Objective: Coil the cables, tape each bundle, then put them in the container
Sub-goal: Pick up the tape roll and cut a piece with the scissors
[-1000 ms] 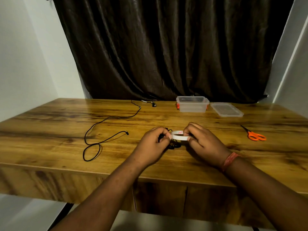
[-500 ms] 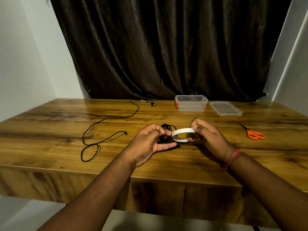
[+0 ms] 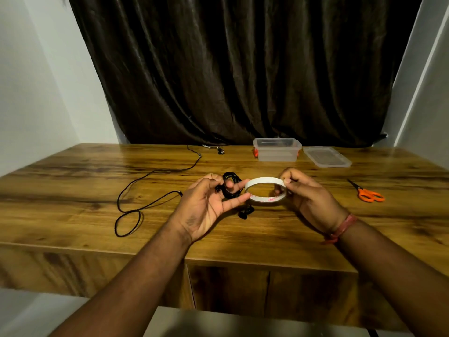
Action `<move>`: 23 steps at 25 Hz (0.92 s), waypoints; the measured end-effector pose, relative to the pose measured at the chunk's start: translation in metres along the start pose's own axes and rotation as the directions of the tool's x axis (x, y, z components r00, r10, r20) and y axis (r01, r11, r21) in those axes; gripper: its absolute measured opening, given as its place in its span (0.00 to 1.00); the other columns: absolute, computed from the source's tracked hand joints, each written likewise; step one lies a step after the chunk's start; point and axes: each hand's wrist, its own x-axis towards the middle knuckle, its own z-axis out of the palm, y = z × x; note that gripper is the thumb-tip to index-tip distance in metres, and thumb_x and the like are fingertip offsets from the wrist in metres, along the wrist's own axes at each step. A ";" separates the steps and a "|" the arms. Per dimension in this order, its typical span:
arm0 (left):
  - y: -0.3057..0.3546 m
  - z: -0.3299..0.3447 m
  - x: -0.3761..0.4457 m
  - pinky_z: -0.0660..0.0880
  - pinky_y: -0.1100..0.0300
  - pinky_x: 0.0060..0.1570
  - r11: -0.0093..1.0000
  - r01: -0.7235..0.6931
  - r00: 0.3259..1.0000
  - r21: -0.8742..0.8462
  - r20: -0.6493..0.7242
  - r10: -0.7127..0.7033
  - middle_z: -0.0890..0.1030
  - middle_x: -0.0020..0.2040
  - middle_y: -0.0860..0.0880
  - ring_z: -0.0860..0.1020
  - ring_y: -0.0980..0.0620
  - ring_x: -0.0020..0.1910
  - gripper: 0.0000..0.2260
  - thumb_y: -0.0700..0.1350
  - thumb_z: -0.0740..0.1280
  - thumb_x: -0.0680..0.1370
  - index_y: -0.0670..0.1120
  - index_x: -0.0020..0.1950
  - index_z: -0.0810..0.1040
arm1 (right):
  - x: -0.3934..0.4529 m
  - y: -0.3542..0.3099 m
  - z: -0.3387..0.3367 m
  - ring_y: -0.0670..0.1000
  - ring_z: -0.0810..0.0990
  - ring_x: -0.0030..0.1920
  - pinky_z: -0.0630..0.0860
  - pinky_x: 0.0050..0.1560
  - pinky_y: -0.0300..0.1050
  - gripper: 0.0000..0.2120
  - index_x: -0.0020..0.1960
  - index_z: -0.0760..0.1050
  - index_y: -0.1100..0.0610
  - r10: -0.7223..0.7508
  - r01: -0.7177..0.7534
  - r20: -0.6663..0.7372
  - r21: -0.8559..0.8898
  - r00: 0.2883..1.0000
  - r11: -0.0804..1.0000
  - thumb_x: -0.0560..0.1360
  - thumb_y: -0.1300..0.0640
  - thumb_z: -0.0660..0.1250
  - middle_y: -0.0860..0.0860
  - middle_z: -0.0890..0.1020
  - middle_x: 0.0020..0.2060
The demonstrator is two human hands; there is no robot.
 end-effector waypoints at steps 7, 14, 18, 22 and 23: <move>0.000 -0.004 0.001 0.79 0.38 0.54 1.000 -0.018 1.000 -0.008 -0.006 0.018 0.77 0.42 0.41 0.79 0.34 0.60 0.07 0.39 0.58 0.80 0.42 0.42 0.70 | 0.001 0.007 -0.007 0.55 0.77 0.47 0.78 0.52 0.46 0.23 0.50 0.74 0.62 0.048 -0.052 0.096 0.032 0.994 0.998 0.70 0.44 0.74 0.59 0.76 0.44; 0.001 -0.003 0.002 0.78 0.37 0.56 0.998 -0.017 0.997 0.058 -0.075 0.021 0.76 0.40 0.41 0.80 0.34 0.58 0.10 0.36 0.56 0.81 0.40 0.42 0.71 | -0.002 -0.001 -0.008 0.54 0.79 0.51 0.77 0.54 0.49 0.07 0.52 0.78 0.59 0.127 -0.166 -0.155 -0.279 0.980 0.946 0.78 0.57 0.66 0.57 0.81 0.49; 0.001 -0.002 0.001 0.79 0.39 0.54 0.997 0.003 0.996 0.080 -0.087 0.004 0.75 0.40 0.40 0.80 0.34 0.58 0.10 0.36 0.55 0.82 0.40 0.42 0.72 | -0.004 -0.009 -0.037 0.52 0.77 0.51 0.73 0.50 0.46 0.06 0.49 0.76 0.51 -0.214 -0.279 -0.463 -0.779 0.860 0.562 0.78 0.61 0.64 0.50 0.78 0.50; 0.001 -0.004 0.000 0.79 0.39 0.54 0.996 0.021 0.997 0.089 -0.075 -0.015 0.75 0.40 0.40 0.81 0.35 0.55 0.09 0.35 0.57 0.82 0.39 0.43 0.72 | -0.021 -0.014 -0.102 0.64 0.72 0.59 0.72 0.59 0.59 0.14 0.57 0.75 0.56 -0.325 -0.710 -0.719 -0.683 0.614 0.171 0.72 0.56 0.67 0.58 0.75 0.57; 0.001 -0.004 -0.001 0.79 0.39 0.53 0.996 0.023 0.997 0.089 -0.073 -0.017 0.75 0.40 0.40 0.81 0.35 0.55 0.09 0.35 0.57 0.82 0.39 0.43 0.72 | -0.027 -0.014 -0.112 0.65 0.71 0.60 0.72 0.59 0.61 0.17 0.58 0.73 0.57 -0.294 -0.789 -0.778 -0.604 0.555 0.111 0.71 0.54 0.68 0.59 0.74 0.59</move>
